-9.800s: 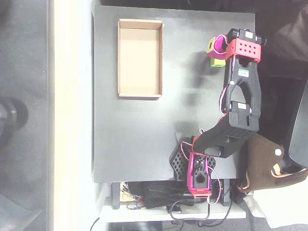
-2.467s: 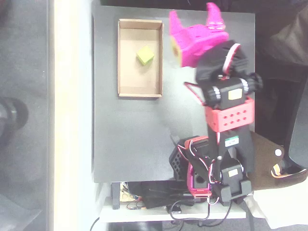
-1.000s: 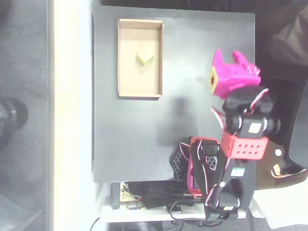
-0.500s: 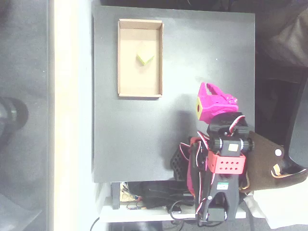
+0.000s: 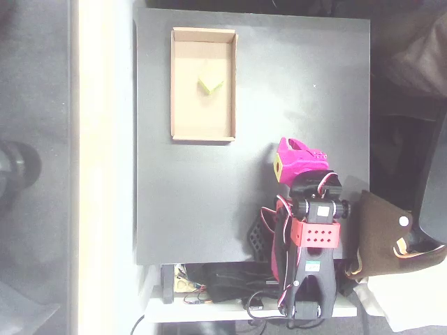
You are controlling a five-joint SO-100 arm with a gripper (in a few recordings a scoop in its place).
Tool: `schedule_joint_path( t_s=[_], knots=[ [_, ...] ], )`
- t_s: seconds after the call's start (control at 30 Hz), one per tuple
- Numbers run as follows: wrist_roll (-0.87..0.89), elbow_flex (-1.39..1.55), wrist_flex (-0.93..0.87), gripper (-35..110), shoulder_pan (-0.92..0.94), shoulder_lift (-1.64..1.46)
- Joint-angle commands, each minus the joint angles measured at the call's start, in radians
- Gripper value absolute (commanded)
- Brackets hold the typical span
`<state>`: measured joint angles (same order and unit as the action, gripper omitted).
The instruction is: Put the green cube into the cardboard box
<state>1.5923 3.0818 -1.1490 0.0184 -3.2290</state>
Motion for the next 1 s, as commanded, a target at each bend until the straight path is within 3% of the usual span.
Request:
schedule_joint_path(
  t_s=[0.0,0.47,0.97],
  knots=[
    [0.109,0.026,-0.005,3,0.012,-0.015],
    [0.118,0.072,-0.011,3,-0.011,-0.017],
    [0.114,0.074,-0.224,3,-0.011,-0.106]
  ],
)
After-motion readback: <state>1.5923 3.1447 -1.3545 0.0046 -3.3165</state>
